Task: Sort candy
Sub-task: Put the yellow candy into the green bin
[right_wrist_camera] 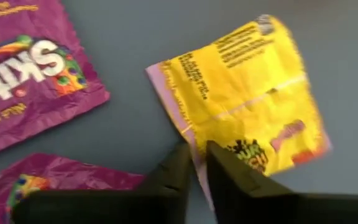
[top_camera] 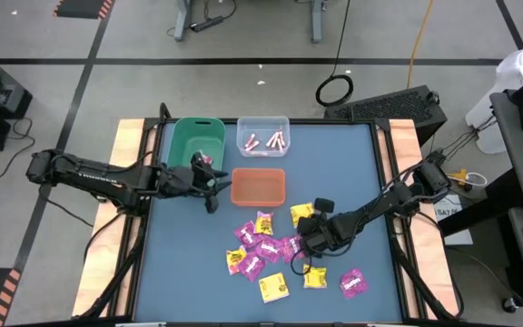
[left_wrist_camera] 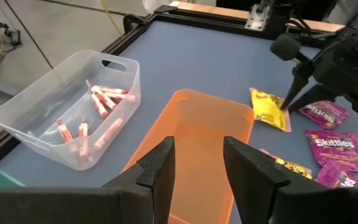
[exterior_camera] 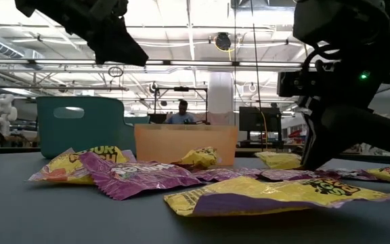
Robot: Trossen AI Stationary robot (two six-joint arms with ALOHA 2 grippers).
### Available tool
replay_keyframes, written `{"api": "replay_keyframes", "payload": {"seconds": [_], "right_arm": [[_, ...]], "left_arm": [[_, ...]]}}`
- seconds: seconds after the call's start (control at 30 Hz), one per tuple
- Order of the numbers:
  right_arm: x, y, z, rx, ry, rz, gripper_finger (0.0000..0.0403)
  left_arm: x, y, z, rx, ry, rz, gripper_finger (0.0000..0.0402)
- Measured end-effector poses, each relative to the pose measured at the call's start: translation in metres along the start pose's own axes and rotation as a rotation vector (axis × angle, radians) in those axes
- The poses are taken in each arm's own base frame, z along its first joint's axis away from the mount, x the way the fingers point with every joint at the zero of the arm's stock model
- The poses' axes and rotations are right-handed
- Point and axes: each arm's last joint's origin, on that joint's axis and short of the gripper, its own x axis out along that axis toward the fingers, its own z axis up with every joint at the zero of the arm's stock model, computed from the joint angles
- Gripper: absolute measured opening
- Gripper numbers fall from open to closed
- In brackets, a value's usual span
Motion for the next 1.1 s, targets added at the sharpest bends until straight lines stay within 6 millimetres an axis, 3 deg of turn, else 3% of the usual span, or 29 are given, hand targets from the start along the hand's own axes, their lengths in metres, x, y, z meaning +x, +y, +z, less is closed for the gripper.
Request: {"api": "replay_keyframes", "payload": {"seconds": [0.07,0.23,0.4,0.63,0.83,1.1], "right_arm": [[0.000,0.001,0.001,-0.004,0.002,0.014,0.0010],[-0.011,0.003,0.009,-0.013,0.011,0.033,0.0009],[-0.039,0.001,0.024,0.003,-0.081,0.066,0.0003],[-0.078,-0.010,0.029,0.032,-0.213,0.083,0.0001],[-0.107,-0.020,0.028,0.077,-0.338,0.081,0.0000],[-0.126,-0.025,0.026,0.115,-0.457,0.018,0.0000]], "left_arm": [[-0.001,-0.002,0.000,0.003,0.000,-0.007,0.0142],[-0.002,-0.006,-0.001,0.011,0.000,-0.025,0.0142],[-0.003,-0.008,-0.001,0.018,-0.011,-0.038,0.0142],[0.002,-0.021,-0.001,0.081,-0.043,-0.093,0.0142],[0.014,-0.041,0.006,0.140,-0.171,-0.233,0.0142],[0.040,-0.061,-0.001,0.222,-0.264,-0.308,0.0142]]}}
